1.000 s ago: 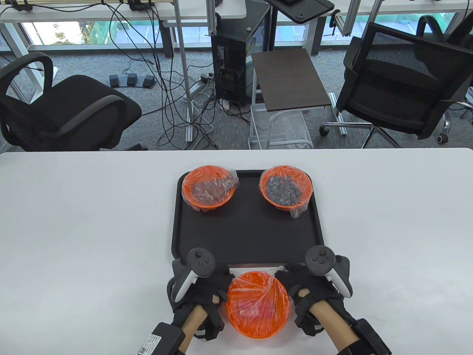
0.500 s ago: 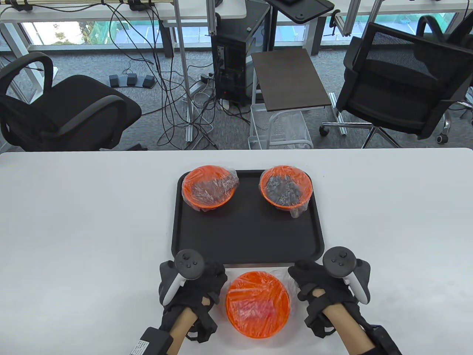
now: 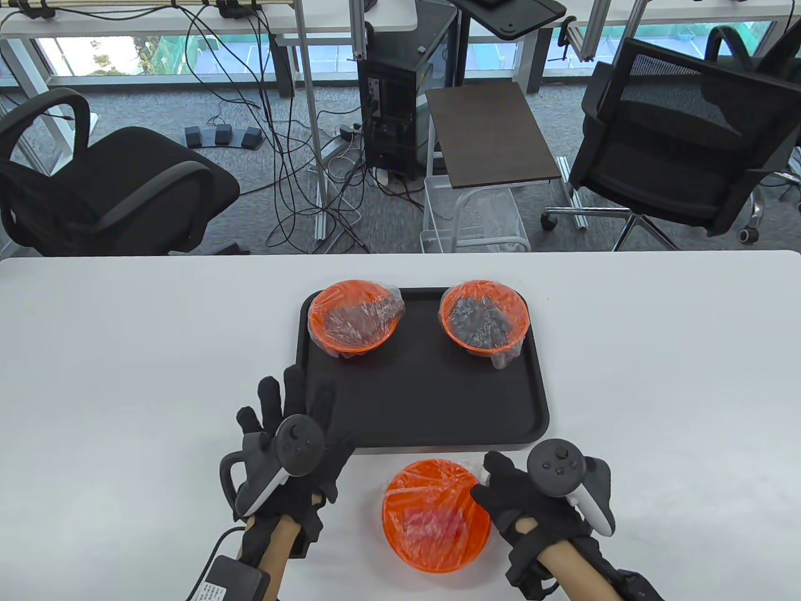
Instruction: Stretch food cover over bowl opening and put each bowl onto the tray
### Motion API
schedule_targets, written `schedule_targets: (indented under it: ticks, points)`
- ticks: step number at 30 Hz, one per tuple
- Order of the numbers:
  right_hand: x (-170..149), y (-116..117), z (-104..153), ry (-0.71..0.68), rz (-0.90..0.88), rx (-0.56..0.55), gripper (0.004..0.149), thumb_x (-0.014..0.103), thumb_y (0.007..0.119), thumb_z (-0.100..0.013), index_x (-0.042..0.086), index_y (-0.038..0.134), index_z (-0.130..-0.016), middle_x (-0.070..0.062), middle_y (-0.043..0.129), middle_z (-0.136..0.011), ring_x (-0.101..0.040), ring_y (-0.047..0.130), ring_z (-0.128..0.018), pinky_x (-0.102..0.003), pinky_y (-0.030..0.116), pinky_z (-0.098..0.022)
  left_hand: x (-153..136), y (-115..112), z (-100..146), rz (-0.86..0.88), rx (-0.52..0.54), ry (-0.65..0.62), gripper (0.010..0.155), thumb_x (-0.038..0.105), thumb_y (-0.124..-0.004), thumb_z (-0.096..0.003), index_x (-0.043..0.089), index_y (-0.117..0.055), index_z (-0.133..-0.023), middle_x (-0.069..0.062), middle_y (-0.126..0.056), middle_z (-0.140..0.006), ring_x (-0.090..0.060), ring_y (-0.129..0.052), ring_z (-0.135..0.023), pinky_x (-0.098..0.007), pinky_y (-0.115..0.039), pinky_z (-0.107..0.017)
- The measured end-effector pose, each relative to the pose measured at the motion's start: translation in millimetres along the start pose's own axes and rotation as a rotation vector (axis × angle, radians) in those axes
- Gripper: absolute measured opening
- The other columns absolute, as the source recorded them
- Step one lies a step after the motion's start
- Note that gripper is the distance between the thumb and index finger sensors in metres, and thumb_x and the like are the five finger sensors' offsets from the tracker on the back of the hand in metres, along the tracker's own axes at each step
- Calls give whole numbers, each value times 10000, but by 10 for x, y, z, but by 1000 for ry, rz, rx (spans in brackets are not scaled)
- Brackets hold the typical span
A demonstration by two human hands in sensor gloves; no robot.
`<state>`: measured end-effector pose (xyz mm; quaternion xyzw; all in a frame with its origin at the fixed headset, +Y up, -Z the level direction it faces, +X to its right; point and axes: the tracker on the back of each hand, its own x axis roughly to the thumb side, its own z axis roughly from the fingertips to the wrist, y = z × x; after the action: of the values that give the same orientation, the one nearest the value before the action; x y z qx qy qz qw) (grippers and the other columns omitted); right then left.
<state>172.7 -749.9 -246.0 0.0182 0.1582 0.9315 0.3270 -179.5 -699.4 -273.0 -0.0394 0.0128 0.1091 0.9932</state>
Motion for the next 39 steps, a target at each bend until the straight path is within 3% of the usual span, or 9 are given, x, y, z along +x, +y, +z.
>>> schedule_targets:
  ticks: [11,18,21,26,32,39]
  points:
    - [61,75,-11,-37,36,-49,536,245,934,-425,-26,891,-886,-202,1037,-677,-299,1178,-366,-226,1052,-167,-130,-308,-91,17,-140,74,885,847,-539,-422,481,-215,-1160,64,17,-1242,-352,69,-1148,-667,-12,-740]
    - [274,-251,-126,-50,-20,-126,528,232,944,-418,-30,912,-875,-214,1047,-655,-303,1180,-343,-228,1055,-153,-183,-339,-91,91,-184,100,889,845,-526,-425,472,-194,-1160,67,40,-1232,-349,94,-1137,-658,12,-731]
    - [443,-446,-351,-35,-35,-162,527,230,948,-417,-24,916,-877,-216,1050,-655,-307,1180,-345,-231,1055,-156,-179,-340,-84,84,-181,97,889,846,-522,-425,471,-190,-1160,65,37,-1233,-345,92,-1140,-658,10,-731]
    - [630,-576,-757,13,-24,-198,525,229,948,-416,-15,919,-879,-213,1052,-658,-309,1180,-349,-236,1054,-159,-192,-341,-91,72,-172,101,899,848,-543,-424,469,-197,-1162,62,37,-1232,-336,91,-1141,-658,13,-730]
    - [660,-519,-1190,98,-17,-207,523,230,945,-417,-9,918,-881,-210,1048,-666,-313,1178,-357,-246,1051,-167,-210,-334,-96,56,-164,107,912,856,-546,-419,477,-151,-1150,65,64,-1220,-323,115,-1132,-653,26,-725]
    - [537,-406,-1457,184,-6,-206,521,230,944,-418,-10,920,-879,-214,1049,-663,-316,1178,-362,-249,1050,-170,-190,-335,-79,57,-163,104,913,856,-538,-422,475,-138,-1149,66,68,-1220,-321,120,-1131,-654,26,-724]
